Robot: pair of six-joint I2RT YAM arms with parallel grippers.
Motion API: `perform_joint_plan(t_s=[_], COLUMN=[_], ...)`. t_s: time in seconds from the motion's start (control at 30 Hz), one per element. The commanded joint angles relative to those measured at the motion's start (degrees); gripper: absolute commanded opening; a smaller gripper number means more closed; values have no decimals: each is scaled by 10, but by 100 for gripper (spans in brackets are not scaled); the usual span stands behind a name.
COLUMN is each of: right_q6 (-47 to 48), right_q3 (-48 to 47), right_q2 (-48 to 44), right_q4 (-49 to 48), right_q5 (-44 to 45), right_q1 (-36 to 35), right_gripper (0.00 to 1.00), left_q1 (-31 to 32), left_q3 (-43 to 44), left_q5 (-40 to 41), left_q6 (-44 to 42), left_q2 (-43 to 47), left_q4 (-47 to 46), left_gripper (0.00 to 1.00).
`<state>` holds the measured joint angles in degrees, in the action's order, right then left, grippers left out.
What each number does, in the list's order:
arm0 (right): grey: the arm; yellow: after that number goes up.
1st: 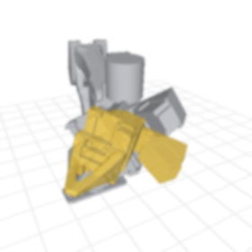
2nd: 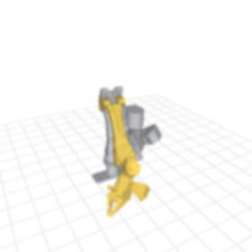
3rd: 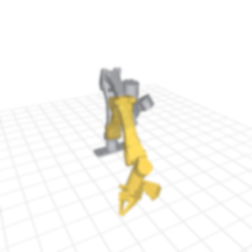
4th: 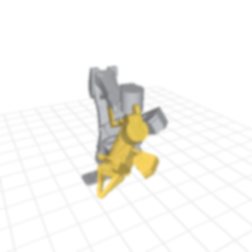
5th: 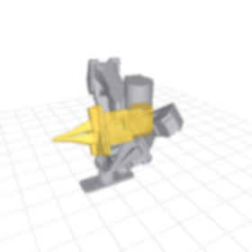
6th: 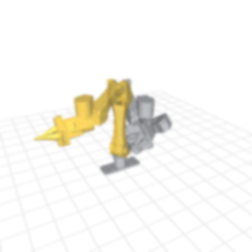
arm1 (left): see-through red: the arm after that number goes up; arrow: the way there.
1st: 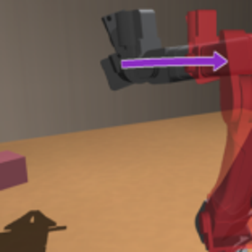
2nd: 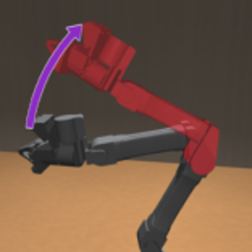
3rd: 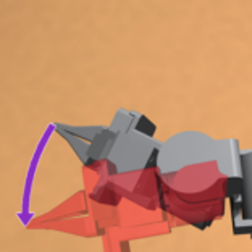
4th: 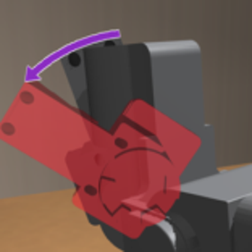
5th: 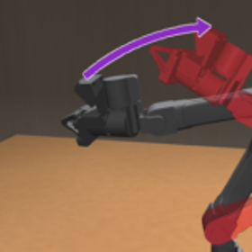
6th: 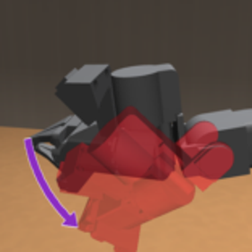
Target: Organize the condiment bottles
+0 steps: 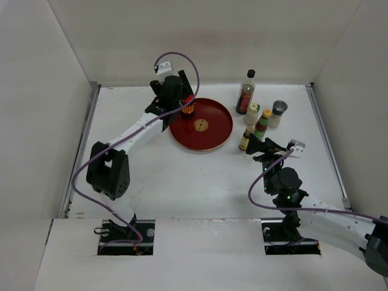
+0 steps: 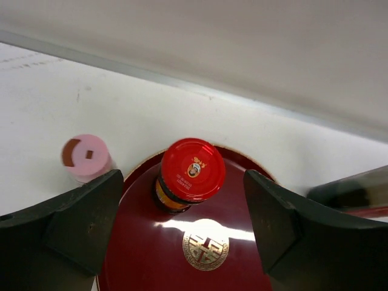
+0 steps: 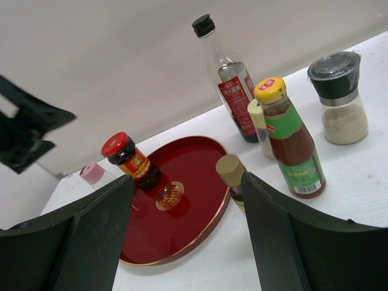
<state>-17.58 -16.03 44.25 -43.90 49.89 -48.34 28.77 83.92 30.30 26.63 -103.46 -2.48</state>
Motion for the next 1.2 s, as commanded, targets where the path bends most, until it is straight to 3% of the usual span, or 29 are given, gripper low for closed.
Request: perform_joint_plan(t_s=[0.0, 0.2, 0.63, 0.9, 1.17], right_q6=[-6, -10, -10, -10, -11], right_q3=[-22, -22, -30, -33, -32], right_q2=[-6, 2, 22, 31, 34], right_q4=[-13, -13, -11, -11, -11], right_q5=[-8, -14, -25, -25, -26], right_q1=[3, 3, 6, 6, 8], right_gripper=[78, 78, 78, 78, 79], left_q1=[-43, -107, -137, -145, -143], left_q3=[-34, -8, 70, 88, 91], left_q5=[-5, -48, -101, -85, -94], left_q6=[50, 69, 48, 31, 26], left_q2=[55, 8, -94, -126, -139], left_q4=[-5, 56, 78, 85, 88], left_gripper=[78, 70, 70, 56, 63])
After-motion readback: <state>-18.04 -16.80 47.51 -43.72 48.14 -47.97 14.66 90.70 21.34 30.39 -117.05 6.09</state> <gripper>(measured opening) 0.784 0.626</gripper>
